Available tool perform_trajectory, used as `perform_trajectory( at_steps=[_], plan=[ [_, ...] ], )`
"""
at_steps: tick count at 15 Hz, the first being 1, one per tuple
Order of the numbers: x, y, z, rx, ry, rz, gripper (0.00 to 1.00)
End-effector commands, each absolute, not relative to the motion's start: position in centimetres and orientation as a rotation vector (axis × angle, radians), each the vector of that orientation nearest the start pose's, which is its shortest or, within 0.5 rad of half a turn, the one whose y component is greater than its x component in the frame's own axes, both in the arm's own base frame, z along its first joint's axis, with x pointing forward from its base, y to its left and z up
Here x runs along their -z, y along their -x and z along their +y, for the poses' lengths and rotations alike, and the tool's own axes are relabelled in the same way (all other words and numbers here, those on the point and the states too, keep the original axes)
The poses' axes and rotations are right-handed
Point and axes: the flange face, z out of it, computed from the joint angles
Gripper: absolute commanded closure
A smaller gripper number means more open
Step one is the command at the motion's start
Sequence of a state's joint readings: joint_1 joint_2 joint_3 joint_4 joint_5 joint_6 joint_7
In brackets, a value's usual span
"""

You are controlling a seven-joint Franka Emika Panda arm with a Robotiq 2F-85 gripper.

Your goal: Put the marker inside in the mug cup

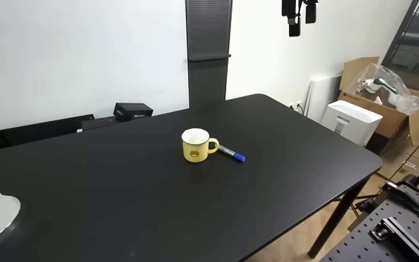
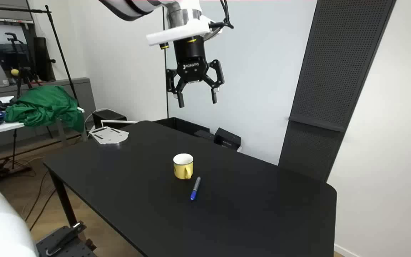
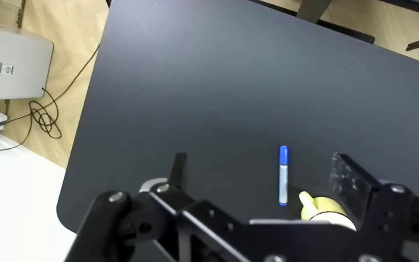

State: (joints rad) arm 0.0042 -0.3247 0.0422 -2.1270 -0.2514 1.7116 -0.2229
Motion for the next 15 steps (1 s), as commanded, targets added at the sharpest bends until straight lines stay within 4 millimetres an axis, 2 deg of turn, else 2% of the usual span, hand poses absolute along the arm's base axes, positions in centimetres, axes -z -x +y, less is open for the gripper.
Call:
perform_trajectory(
  at_steps=[1, 11, 15],
  plan=[
    [-53.9, -44.9, -0.1, -0.196, 3.345, -0.528, 0.00],
    [-53.0, -44.8, -0.1, -0.232, 3.340, -0.532, 0.00],
    [-51.2, -46.5, 0.7, -0.153, 3.348, -0.521, 0.00]
  ],
)
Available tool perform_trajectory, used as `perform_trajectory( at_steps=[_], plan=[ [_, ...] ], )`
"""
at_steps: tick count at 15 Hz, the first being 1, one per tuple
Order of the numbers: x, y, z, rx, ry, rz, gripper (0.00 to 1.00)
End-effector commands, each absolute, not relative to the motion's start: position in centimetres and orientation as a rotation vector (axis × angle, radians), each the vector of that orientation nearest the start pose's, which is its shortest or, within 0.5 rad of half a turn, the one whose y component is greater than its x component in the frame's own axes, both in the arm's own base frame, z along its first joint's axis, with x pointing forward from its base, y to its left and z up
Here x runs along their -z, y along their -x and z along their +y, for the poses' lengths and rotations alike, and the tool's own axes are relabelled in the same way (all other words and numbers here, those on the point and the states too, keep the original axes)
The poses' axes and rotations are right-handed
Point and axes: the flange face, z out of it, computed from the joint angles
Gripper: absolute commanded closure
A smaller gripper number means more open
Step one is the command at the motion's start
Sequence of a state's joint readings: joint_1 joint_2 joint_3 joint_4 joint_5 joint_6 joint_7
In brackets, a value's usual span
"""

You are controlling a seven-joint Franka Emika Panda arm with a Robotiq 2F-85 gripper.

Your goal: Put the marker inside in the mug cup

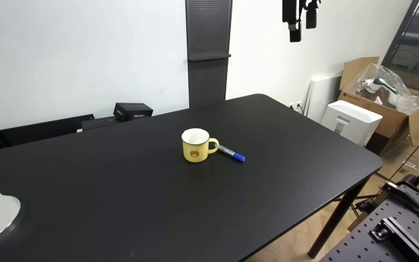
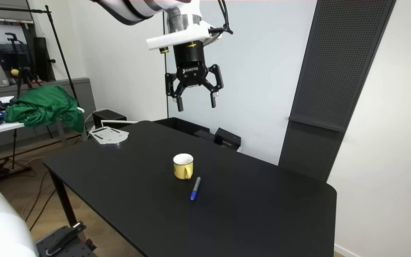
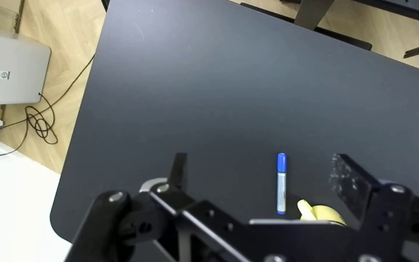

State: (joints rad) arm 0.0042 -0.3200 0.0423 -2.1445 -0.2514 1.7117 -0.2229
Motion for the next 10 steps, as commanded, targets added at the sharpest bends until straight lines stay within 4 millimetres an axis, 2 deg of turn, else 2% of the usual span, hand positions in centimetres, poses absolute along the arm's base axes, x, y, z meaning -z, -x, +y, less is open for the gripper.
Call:
perform_trajectory(
  at_steps=[1, 5, 6, 8, 10],
  plan=[
    [-50.5, -46.7, 1.0, -0.155, 3.334, -0.509, 0.00],
    [-49.3, -46.9, 2.1, -0.200, 3.310, -0.544, 0.00],
    [-52.4, -45.3, 0.4, -0.197, 3.329, -0.545, 0.00],
    [-51.3, -45.6, 0.8, -0.213, 3.321, -0.563, 0.00],
    [-51.6, -45.5, 0.6, -0.208, 3.322, -0.557, 0.00]
  ],
)
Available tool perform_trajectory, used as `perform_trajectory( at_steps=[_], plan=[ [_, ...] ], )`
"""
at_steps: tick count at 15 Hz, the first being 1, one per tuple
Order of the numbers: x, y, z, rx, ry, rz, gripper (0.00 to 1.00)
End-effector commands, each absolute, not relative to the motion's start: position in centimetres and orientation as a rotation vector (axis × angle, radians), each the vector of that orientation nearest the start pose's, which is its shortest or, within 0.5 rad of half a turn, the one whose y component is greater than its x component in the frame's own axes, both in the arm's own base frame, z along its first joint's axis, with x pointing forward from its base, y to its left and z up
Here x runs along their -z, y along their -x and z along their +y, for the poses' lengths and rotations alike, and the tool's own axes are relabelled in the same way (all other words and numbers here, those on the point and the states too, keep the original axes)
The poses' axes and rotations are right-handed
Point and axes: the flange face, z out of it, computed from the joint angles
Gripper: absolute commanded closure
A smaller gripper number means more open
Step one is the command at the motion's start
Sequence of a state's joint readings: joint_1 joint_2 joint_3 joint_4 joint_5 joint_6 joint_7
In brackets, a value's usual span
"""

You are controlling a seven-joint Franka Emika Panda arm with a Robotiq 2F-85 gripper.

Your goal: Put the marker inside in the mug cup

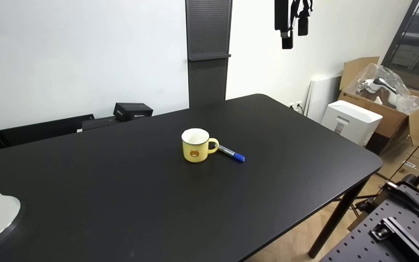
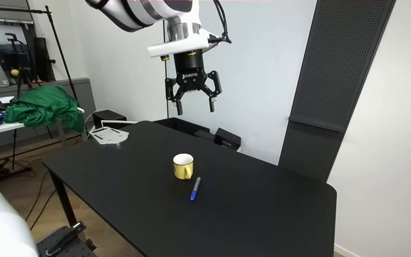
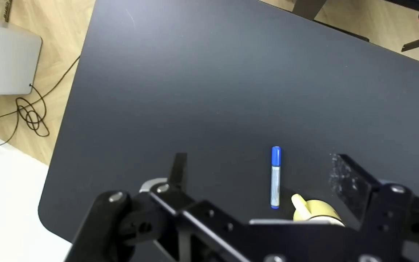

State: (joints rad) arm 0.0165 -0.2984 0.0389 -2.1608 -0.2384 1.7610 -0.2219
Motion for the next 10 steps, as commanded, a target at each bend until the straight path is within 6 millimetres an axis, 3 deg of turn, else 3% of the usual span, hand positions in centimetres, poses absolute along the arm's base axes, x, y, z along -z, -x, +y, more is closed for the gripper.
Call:
perform_trajectory(
  at_steps=[1, 4, 10],
  plan=[
    [-51.7, -45.5, 0.5, -0.203, 3.323, -0.554, 0.00],
    [-51.6, -45.9, 0.5, -0.142, 3.341, -0.557, 0.00],
    [-46.0, -49.2, 2.5, 0.156, 3.308, -0.516, 0.00]
  ],
)
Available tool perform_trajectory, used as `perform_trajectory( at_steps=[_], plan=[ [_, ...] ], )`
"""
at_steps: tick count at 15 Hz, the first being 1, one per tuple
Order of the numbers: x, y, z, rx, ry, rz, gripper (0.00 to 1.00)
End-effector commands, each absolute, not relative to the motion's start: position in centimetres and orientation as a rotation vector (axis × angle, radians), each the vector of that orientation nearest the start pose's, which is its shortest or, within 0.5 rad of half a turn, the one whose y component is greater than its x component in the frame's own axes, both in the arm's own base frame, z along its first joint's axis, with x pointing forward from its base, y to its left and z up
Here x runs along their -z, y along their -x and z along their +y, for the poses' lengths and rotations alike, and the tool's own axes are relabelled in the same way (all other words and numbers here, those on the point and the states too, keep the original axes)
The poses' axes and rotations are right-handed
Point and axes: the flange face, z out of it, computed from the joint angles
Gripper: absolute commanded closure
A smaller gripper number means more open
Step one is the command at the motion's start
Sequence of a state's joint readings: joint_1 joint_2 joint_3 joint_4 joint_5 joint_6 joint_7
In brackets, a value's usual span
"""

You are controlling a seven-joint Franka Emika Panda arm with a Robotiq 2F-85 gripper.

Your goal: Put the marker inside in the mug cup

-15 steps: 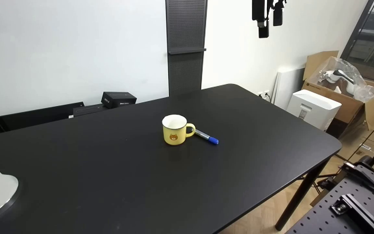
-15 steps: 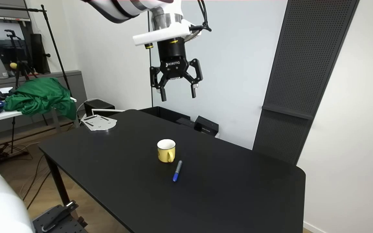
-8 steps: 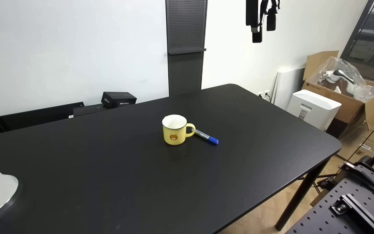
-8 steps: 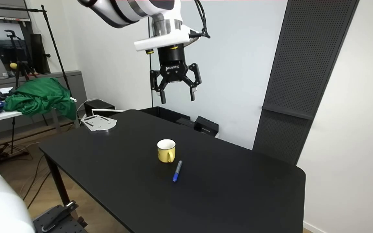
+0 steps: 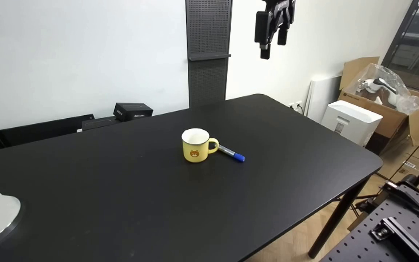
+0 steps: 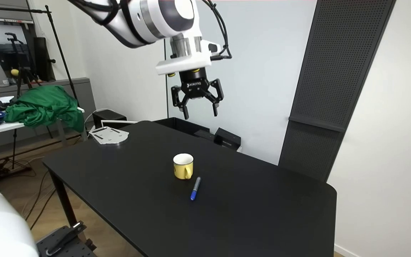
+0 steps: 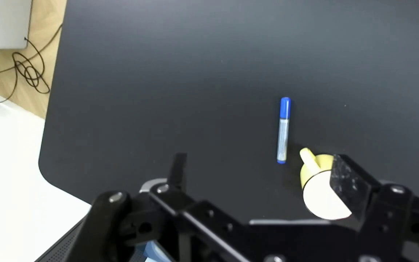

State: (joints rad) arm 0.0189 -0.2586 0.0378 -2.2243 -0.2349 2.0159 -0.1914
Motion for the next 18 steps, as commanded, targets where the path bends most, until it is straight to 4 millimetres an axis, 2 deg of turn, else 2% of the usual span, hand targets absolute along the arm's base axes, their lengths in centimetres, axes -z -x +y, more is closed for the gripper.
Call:
perform_trajectory(
  at_steps=[1, 5, 10, 11, 14, 15, 16, 18],
  plan=[
    [-44.7, -49.7, 2.9, 0.175, 3.295, -0.520, 0.00],
    [-39.7, -50.6, 4.5, 0.184, 3.247, -0.562, 0.00],
    [-34.3, -50.8, 6.1, 0.140, 3.232, -0.586, 0.00],
    [-35.4, -50.8, 5.6, 0.139, 3.222, -0.635, 0.00],
    [-33.9, -50.9, 6.0, 0.117, 3.218, -0.627, 0.00],
    [-33.9, -50.9, 6.0, 0.117, 3.218, -0.626, 0.00],
    [-34.7, -50.8, 5.9, 0.145, 3.248, -0.642, 0.00],
    [-34.6, -51.1, 5.7, 0.207, 3.248, -0.661, 0.00]
  ],
)
